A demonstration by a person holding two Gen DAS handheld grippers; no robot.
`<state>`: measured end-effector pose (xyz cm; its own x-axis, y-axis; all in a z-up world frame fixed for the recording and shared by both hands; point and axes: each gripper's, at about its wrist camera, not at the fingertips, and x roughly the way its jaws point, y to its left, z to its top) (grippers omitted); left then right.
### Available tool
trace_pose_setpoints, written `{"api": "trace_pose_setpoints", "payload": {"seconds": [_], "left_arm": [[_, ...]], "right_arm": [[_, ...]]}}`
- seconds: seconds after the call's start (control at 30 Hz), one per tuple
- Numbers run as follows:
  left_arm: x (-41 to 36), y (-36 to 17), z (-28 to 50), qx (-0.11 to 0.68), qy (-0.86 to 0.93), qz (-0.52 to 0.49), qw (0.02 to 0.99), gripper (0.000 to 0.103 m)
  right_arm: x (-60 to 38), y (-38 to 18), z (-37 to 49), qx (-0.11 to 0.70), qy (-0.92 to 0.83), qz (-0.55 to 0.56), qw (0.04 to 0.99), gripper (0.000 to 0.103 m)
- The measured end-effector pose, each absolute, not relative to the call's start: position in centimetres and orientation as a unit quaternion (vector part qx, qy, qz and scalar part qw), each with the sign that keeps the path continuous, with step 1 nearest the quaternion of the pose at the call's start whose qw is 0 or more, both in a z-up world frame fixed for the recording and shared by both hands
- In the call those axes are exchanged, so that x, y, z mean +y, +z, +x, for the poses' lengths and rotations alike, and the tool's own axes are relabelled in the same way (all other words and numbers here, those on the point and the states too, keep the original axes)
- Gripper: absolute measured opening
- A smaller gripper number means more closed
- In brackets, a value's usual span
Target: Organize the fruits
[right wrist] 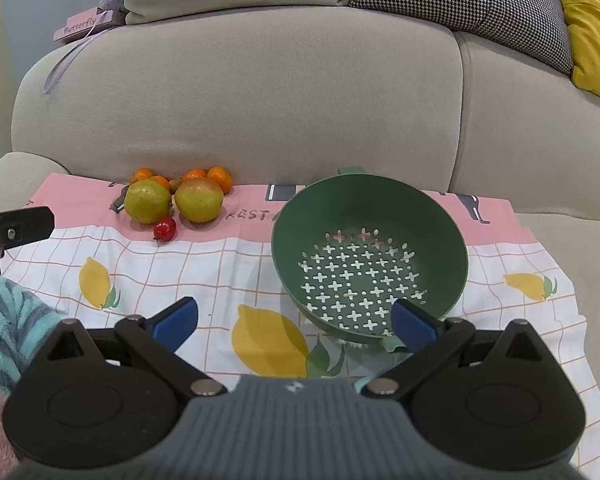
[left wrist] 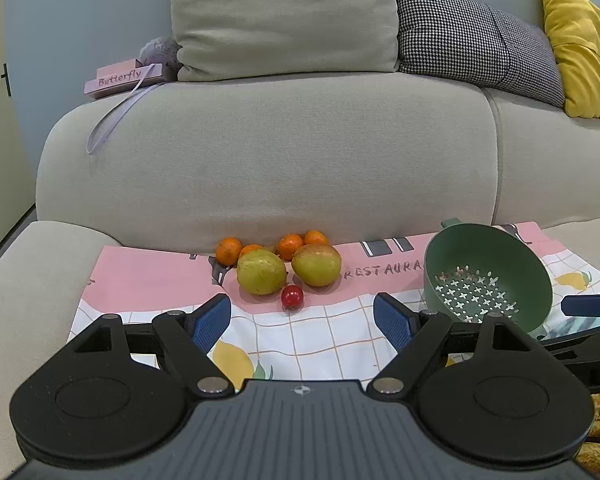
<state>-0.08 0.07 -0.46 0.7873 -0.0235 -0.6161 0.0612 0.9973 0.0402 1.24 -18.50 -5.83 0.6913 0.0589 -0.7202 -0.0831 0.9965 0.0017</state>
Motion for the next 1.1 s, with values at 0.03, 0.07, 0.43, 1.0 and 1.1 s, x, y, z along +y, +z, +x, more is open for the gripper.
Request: {"api": "trace_pose_setpoints", "payload": {"seconds": [0.03, 0.07, 0.43, 1.0, 1.1], "left_arm": [[0.0, -0.5, -0.1, 0.326, -0.023, 0.029, 0.945, 0.095], [0.0, -0.5, -0.1, 0.326, -0.023, 0.030, 0.945, 0.095], [0.1, -0.8, 0.1, 0.332, -0.029, 0.029, 0.942, 0.095], [0.4, -1.4, 0.4, 0.343, -0.032, 0.025, 0.938, 0.095], [0.4, -1.5, 0.5, 0.346, -0.032, 0.024, 0.937, 0.095]], "right_arm": [[-18.5, -5.8, 1.2, 0.392, 0.039, -0.015, 0.919, 0.099], [-18.5, -5.9, 1.3, 0.392, 0.039, -0.015, 0.919, 0.099], [-18.4, -6.0, 1.4, 0.398, 0.038, -0.016, 0.917, 0.099], [-18.5, -6.3, 1.8, 0.408, 0.037, -0.015, 0.912, 0.099], [-18.5, -6.4, 1.9, 0.410, 0.036, -0.014, 0.911, 0.099]]}}
